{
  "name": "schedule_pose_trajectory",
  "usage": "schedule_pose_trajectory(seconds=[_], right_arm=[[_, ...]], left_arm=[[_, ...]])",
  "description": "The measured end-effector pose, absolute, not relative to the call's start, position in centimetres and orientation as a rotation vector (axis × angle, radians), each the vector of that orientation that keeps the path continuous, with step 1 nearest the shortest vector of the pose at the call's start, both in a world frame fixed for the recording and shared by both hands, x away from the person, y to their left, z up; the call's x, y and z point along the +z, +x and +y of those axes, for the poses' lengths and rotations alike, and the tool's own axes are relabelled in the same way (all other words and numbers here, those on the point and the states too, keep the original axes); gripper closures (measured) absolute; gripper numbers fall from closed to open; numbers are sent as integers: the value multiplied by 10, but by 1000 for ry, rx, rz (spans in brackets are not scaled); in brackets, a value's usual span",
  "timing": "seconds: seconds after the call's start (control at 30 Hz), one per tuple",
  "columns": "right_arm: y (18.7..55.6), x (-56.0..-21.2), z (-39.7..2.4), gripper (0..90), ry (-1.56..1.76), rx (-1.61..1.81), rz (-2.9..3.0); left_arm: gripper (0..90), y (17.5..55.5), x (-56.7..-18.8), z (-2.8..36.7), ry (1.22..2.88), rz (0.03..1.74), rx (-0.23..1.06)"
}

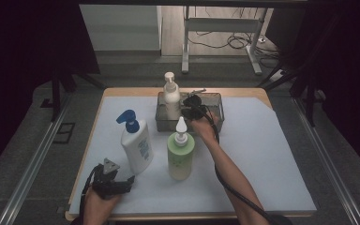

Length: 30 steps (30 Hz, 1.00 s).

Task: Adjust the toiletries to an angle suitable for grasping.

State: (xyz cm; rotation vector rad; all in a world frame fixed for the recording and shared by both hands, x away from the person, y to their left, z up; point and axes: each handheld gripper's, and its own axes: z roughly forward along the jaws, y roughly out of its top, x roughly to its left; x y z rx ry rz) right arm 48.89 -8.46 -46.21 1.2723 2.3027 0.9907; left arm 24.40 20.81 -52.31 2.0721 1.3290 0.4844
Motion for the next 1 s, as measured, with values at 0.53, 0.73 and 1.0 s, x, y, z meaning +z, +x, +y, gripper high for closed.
schedule_pose_trajectory(seconds=[0.53, 0.73, 1.0], right_arm=[[488, -465, -69, 895, 1233, 995, 2339], [487, -464, -63, 894, 1218, 1009, 2350], [484, -464, -55, 896, 1182, 1028, 2371]], left_arm=[[125, 244, -523, 208, 2072, 1329, 484], [125, 244, -523, 208, 2074, 1327, 488], [125, 244, -523, 208, 2075, 1328, 487]])
